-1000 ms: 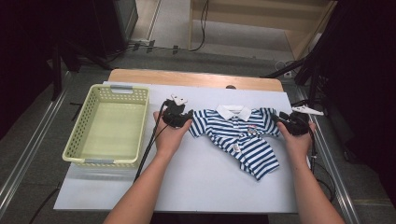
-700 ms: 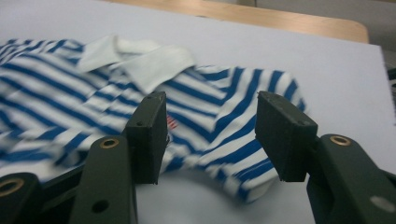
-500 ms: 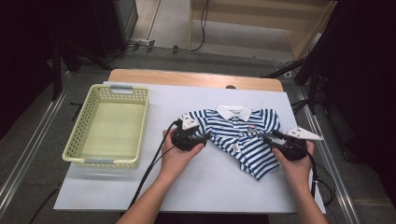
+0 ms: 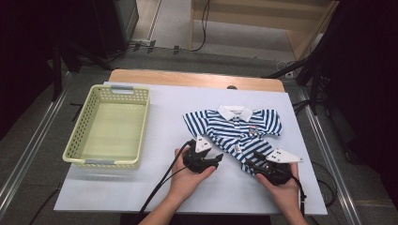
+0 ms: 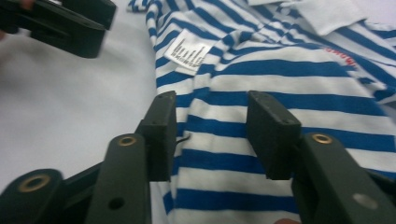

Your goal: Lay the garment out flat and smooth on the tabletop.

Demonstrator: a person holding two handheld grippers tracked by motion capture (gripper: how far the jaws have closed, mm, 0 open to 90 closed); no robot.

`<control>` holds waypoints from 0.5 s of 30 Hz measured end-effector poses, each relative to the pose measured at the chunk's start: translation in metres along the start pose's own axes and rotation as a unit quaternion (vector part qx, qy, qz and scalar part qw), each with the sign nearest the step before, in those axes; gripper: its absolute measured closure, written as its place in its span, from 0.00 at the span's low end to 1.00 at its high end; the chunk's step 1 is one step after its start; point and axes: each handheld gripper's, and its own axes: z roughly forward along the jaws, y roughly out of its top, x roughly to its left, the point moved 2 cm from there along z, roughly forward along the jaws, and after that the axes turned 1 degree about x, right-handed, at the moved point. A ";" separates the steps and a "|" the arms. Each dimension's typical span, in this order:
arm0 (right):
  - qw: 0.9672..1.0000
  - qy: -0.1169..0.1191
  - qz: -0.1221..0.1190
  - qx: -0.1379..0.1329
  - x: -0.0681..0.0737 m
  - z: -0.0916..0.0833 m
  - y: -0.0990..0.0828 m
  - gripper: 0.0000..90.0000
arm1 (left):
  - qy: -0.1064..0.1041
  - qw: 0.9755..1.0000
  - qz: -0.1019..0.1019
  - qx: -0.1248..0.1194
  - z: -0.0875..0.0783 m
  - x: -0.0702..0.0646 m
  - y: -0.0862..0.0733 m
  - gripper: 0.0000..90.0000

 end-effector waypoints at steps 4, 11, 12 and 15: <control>1.000 -0.005 -0.012 0.018 0.004 0.009 0.000 0.88 | 0.003 1.000 -0.001 -0.008 -0.013 0.004 -0.011 0.40; 1.000 0.005 0.012 -0.018 -0.010 -0.010 0.011 0.98 | 0.004 1.000 0.003 -0.013 -0.026 0.011 -0.018 0.32; 0.999 0.003 0.026 -0.033 -0.018 -0.017 0.013 0.98 | 0.007 1.000 0.006 -0.014 -0.027 0.012 -0.018 0.32; 0.998 -0.017 0.038 -0.048 -0.035 -0.029 0.014 0.98 | 0.007 1.000 0.000 -0.017 -0.030 0.016 -0.019 0.32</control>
